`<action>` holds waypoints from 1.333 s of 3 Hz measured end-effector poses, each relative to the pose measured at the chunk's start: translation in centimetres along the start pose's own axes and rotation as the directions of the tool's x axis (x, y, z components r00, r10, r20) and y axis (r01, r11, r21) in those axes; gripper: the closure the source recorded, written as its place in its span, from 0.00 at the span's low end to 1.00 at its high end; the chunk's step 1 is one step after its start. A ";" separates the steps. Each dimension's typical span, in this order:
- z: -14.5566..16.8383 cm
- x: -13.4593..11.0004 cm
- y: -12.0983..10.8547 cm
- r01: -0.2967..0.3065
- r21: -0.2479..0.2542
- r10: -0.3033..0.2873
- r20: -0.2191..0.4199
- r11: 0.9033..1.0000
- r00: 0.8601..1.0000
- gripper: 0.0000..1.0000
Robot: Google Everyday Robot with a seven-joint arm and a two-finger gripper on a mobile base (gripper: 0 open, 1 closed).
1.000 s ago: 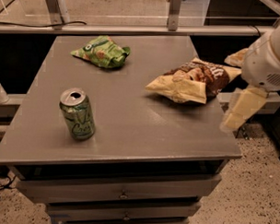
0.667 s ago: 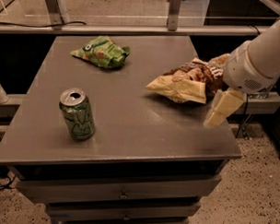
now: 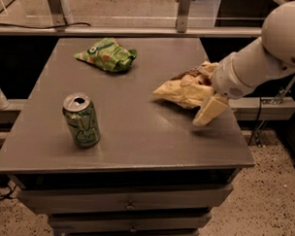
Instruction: Pick brown chip bag
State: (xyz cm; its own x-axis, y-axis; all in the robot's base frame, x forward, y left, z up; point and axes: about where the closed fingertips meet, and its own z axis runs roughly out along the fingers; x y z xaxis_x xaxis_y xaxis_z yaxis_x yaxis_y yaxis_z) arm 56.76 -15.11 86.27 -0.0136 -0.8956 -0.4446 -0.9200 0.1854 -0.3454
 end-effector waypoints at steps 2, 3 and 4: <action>2.5 -0.2 -0.7 -0.025 0.001 0.025 0.014 1.000 1.000 0.62; 2.3 -0.7 -1.3 -0.024 0.011 0.024 0.022 1.000 0.999 0.86; 1.2 -2.0 -2.2 -0.023 0.025 0.022 0.047 0.999 0.999 1.00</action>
Offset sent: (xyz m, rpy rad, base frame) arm 0.0242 0.0122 -0.0231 0.0366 0.0099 -0.0299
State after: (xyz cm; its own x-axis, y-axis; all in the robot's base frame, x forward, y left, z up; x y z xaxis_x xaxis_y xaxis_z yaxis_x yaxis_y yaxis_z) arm 59.25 -13.26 86.91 -0.0156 -0.8713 -0.4905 -0.9095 0.2162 -0.3551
